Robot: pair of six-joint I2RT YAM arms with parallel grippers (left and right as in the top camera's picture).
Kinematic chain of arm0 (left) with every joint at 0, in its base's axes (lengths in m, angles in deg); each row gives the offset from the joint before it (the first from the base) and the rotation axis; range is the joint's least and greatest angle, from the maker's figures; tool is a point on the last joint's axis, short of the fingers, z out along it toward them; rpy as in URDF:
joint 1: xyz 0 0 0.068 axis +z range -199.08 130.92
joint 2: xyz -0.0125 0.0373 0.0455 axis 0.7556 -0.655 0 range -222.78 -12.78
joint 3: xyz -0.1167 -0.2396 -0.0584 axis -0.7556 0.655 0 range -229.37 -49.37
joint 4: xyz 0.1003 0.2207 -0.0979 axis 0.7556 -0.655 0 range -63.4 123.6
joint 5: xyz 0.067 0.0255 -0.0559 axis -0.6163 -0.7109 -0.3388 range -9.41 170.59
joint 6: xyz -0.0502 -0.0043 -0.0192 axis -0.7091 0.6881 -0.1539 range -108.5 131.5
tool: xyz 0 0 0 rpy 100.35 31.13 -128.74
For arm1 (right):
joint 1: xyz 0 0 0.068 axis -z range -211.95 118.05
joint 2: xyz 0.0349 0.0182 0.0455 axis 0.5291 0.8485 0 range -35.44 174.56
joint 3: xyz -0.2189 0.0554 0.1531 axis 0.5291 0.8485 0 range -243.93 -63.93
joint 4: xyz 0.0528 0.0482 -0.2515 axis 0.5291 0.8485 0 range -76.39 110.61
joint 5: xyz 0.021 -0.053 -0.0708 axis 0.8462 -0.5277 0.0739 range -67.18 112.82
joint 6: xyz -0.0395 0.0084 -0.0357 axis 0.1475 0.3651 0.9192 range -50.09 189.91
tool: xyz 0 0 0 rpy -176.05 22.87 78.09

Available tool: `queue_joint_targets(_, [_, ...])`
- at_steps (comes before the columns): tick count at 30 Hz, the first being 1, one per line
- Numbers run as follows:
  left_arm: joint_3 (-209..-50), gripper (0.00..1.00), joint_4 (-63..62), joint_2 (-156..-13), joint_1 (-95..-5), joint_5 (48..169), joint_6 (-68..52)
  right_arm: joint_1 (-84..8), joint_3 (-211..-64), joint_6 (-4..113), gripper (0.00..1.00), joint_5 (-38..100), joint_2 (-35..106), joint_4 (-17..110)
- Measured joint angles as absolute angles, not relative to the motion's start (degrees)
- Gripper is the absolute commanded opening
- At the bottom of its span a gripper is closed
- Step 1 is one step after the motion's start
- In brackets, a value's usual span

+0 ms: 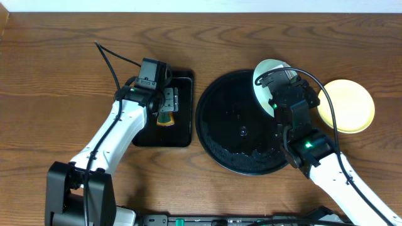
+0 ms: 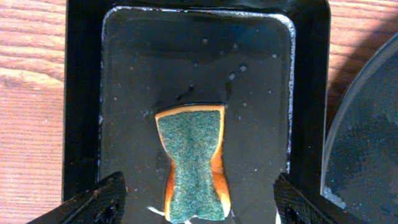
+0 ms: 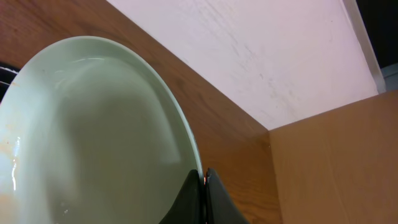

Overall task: Clean dirty plates on tray and stack at the side
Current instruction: 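Lift the pale green plate by its rim with the right gripper, then stack the pale green plate onto the yellow plate at right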

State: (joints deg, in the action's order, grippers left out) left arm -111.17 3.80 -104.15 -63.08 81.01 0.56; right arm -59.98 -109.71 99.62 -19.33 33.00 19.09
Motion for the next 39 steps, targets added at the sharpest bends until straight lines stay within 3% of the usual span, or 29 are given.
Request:
queue_joint_targets(7, [-111.17, 0.77, 3.80, -104.15, -63.08, 81.01, 0.54, -59.96, -109.69, 99.64, 0.01, -19.44, 33.00, 18.94])
queue_joint_targets(11, [-111.17, 0.77, 3.80, -104.15, -63.08, 80.99, 0.54, -57.77, -109.74, 92.54, 0.01, -18.89, 33.00, 20.79])
queue_joint_targets(22, [-111.17, 0.77, 2.73, -104.15, -63.08, 80.60, 0.51, -35.80, -109.71, 58.73, 0.01, -8.45, 40.45, 28.53])
queue_joint_targets(30, [-111.17, 0.77, 2.42, -104.15, -63.08, 80.60, 0.51, -20.46, -109.71, 47.29, 0.02, -1.41, 41.07, 25.56])
queue_joint_targets(34, [-111.17, 0.77, 2.40, -104.15, -63.08, 80.60, 0.51, -14.08, -109.71, 44.54, 0.06, 0.12, 41.09, 25.62])
queue_joint_targets(39, [-111.17, 0.78, 2.36, -104.15, -63.08, 80.60, 0.51, -9.49, -109.71, 42.51, 0.38, 3.60, 42.53, 23.46])
